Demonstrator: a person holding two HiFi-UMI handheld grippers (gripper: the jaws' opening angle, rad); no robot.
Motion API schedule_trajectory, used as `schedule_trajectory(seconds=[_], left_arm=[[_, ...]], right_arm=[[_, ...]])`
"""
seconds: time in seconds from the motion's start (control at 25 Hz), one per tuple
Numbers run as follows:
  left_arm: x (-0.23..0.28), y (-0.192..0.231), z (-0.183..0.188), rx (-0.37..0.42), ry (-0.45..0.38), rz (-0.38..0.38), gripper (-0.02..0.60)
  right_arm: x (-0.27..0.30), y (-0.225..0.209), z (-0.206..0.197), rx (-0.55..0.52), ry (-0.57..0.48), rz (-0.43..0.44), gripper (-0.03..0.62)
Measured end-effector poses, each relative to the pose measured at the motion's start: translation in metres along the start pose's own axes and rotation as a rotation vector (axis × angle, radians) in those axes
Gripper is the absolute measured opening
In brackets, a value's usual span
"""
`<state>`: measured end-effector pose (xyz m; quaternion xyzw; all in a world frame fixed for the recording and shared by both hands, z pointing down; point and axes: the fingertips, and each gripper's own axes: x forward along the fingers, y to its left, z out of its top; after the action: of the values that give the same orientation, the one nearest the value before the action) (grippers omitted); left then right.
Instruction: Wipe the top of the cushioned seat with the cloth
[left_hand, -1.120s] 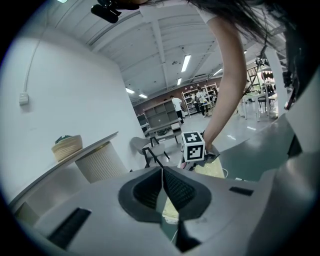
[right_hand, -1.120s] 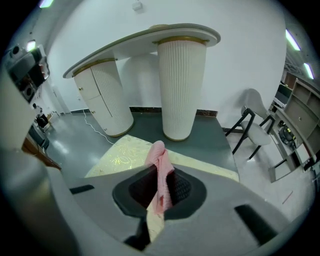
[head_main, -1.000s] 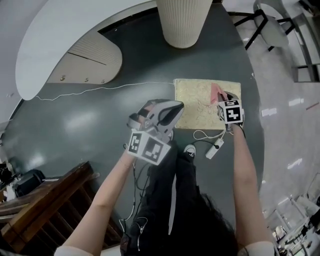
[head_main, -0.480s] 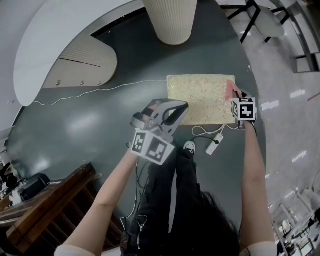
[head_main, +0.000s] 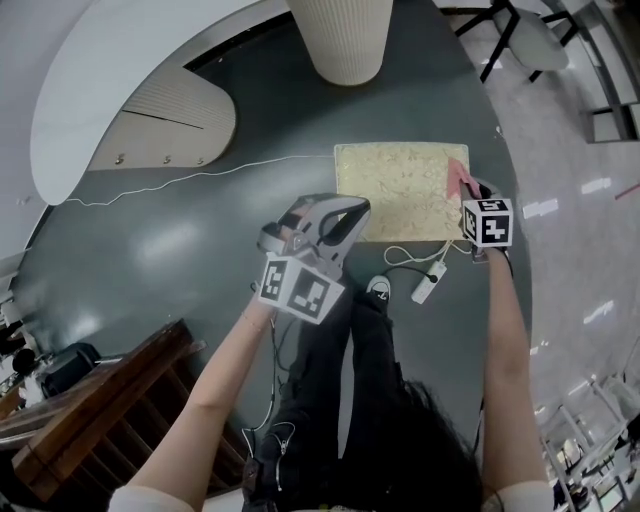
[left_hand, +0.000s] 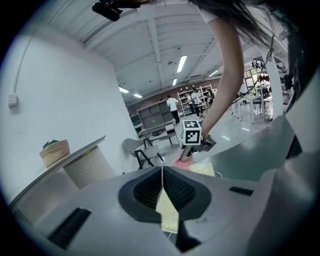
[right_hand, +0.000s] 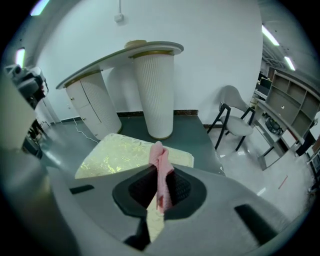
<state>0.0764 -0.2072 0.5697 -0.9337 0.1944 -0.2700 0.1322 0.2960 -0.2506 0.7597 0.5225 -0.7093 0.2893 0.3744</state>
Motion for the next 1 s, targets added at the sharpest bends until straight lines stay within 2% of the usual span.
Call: schedule_trajectory(seconds=[0.24, 0.52, 0.8, 1.0], left_arm=[[-0.021, 0.007, -0.011, -0.013, 0.023, 0.024, 0.009], [-0.048, 0.016, -0.032, -0.027, 0.043, 0.061, 0.009], [-0.073, 0.028, -0.051, -0.055, 0.062, 0.098, 0.009], [-0.08, 0.03, -0.059, -0.064, 0.069, 0.102, 0.009]], right_arm=[[0.0, 0.088, 0.023, -0.037, -0.06, 0.16, 0.011], [0.024, 0.192, 0.038, -0.094, -0.061, 0.307, 0.011], [0.043, 0.257, 0.043, -0.135, -0.033, 0.379, 0.011], [0.058, 0.271, 0.035, -0.165, 0.009, 0.381, 0.011]])
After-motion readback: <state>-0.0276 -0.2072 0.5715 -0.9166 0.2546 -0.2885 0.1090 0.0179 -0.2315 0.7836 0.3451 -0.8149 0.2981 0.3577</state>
